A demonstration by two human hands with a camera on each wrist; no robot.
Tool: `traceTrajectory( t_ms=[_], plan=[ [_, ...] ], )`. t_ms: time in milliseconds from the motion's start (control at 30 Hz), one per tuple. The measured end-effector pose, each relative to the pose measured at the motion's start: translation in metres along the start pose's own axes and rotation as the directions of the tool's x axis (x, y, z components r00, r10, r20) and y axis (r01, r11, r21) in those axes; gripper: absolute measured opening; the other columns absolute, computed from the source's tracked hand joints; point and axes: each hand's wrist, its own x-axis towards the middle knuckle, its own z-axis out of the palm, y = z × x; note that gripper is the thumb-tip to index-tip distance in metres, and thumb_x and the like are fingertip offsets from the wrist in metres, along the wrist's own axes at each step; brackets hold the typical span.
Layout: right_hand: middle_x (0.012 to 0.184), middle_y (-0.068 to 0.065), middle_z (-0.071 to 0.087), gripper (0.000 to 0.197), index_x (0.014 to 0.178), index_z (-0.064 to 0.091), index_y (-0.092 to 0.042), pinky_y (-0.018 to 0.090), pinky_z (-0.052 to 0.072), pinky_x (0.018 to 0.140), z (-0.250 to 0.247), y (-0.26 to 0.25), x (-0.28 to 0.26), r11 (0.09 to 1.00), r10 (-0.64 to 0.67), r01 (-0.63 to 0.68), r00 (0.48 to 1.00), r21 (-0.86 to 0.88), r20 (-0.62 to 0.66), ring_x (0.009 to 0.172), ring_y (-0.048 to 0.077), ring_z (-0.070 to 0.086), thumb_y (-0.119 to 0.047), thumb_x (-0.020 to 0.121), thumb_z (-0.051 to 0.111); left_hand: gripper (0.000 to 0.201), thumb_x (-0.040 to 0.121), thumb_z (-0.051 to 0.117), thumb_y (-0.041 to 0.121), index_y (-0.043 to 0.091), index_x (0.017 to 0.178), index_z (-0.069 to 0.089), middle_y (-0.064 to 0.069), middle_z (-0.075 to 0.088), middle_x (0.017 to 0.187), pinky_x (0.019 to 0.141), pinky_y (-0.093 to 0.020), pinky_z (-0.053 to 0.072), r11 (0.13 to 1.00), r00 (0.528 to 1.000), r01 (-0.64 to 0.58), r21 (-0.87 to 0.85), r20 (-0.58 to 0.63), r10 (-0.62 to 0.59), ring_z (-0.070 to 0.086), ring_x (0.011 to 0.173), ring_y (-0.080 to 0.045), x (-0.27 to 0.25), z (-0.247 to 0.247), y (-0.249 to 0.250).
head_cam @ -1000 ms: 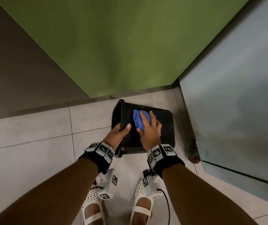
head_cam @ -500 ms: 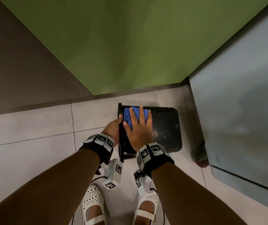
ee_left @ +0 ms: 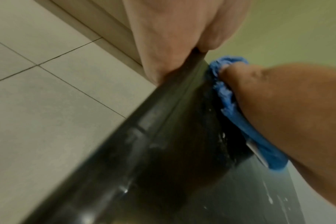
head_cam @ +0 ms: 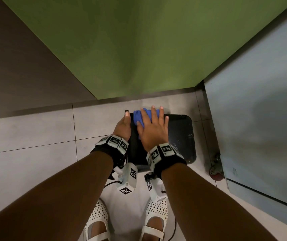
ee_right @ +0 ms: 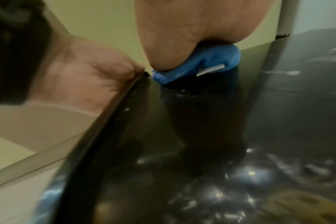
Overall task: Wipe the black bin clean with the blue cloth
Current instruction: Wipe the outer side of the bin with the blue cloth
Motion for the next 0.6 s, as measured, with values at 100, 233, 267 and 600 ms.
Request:
traceTrajectory(
  t_ms=[100,233,267,600],
  plan=[
    [0.158,0.009,-0.001,0.052,0.147,0.008,-0.029,0.048,-0.002,0.115,-0.008,0.030,0.001,0.993,0.118,-0.118,0.993,0.008,0.024,0.143,0.033,-0.011,-0.042,0.099,0.022,0.069,0.093,0.023,0.058,0.008,0.133,0.050,-0.017,0.051,0.137,0.113,-0.042,0.032,0.998,0.996,0.015,-0.067,-0.084,-0.021,0.045,0.131,-0.031,-0.009,0.004,0.005],
    [0.157,0.011,0.000,0.053,0.147,0.008,-0.029,0.047,0.000,0.116,-0.017,0.074,-0.010,0.975,0.222,-0.222,0.975,0.014,-0.018,0.143,0.035,-0.010,-0.040,0.099,0.024,0.056,0.100,0.020,0.042,0.007,0.142,0.037,-0.011,0.036,0.150,0.116,-0.029,0.021,0.999,0.994,-0.008,-0.049,-0.108,0.003,0.031,0.141,-0.024,-0.017,0.007,0.010],
    [0.157,0.012,0.000,0.053,0.148,0.008,-0.028,0.047,0.001,0.116,-0.017,0.078,-0.011,0.969,0.246,-0.245,0.969,0.010,-0.022,0.143,0.036,-0.010,-0.040,0.099,0.025,0.056,0.101,0.020,0.041,0.008,0.142,0.035,-0.011,0.034,0.151,0.115,-0.027,0.019,0.999,0.994,-0.026,-0.043,-0.109,0.021,0.029,0.142,-0.023,-0.018,0.008,0.009],
    [0.158,0.003,0.006,0.048,0.145,0.016,-0.033,0.048,-0.002,0.116,-0.003,-0.007,0.003,0.996,0.053,-0.056,0.997,0.065,0.049,0.144,0.032,-0.008,-0.038,0.099,0.027,0.051,0.102,0.021,0.035,0.007,0.139,0.041,-0.011,0.043,0.146,0.095,-0.009,0.025,0.995,0.989,-0.099,0.015,-0.112,0.100,0.037,0.137,-0.021,-0.012,0.010,0.003]
  ],
)
